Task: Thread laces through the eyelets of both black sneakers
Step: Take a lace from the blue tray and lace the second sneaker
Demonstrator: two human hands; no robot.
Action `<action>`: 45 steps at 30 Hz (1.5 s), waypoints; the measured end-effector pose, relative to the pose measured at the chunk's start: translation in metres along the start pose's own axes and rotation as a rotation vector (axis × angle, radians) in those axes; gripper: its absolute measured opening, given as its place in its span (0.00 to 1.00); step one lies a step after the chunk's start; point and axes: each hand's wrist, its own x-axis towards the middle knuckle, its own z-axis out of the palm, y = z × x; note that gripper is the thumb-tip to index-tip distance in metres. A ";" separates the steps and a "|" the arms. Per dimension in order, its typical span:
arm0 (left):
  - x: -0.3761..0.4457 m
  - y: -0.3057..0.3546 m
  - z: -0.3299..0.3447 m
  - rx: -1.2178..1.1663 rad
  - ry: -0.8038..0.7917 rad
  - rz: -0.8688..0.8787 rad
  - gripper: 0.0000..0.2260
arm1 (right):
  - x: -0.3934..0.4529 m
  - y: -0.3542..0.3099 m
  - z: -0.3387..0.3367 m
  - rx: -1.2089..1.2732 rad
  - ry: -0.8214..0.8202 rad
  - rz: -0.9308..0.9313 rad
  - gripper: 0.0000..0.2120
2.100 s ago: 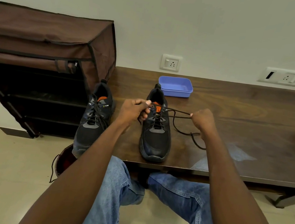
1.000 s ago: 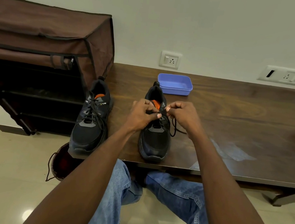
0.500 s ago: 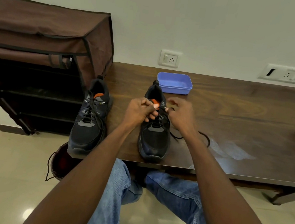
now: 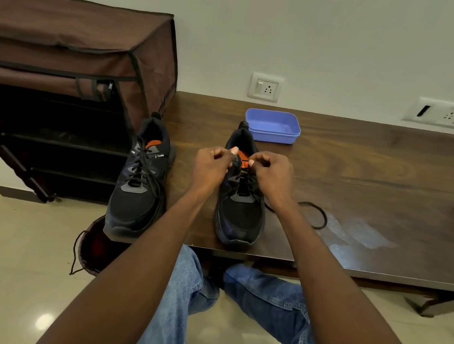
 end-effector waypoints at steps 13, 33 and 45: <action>0.012 -0.011 0.004 0.072 0.031 -0.122 0.05 | 0.003 0.011 0.013 -0.556 0.040 -0.402 0.11; 0.015 -0.015 0.004 0.053 0.038 -0.158 0.04 | 0.006 0.013 0.023 0.310 -0.078 0.259 0.05; 0.007 -0.014 0.006 0.097 -0.014 -0.112 0.06 | 0.005 0.014 0.031 -0.132 0.020 0.039 0.07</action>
